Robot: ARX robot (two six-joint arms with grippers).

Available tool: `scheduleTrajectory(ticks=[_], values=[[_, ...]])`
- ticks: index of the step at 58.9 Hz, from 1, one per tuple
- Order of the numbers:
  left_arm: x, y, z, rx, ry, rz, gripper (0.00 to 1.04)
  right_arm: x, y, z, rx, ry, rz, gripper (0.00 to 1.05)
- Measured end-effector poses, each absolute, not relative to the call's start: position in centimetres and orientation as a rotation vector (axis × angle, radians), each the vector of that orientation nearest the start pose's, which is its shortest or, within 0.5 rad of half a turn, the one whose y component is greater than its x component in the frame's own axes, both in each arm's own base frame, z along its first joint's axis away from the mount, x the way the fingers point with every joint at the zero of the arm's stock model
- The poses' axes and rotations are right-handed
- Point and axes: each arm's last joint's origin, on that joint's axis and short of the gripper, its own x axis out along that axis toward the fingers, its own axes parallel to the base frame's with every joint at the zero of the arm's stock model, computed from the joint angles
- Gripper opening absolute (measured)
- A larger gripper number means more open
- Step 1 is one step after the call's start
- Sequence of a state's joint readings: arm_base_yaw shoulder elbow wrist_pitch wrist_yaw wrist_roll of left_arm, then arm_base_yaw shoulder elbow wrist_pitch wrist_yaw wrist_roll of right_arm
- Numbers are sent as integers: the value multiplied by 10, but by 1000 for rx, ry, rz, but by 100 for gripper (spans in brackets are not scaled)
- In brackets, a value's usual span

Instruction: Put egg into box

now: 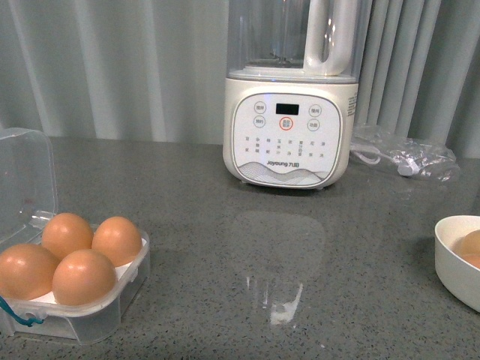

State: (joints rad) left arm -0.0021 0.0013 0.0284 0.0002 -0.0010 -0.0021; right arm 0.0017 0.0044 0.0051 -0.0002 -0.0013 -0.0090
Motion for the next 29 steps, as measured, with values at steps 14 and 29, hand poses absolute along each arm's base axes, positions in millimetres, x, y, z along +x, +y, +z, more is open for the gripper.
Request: scheduleTrajectory(ticks=[14,29], values=[[97,-1,170,-20,162,148,98,98,0,165,-9,-1,3,98],[109,-1,188,-51,246,354,98,98,0,165,-9,-1,1,98]])
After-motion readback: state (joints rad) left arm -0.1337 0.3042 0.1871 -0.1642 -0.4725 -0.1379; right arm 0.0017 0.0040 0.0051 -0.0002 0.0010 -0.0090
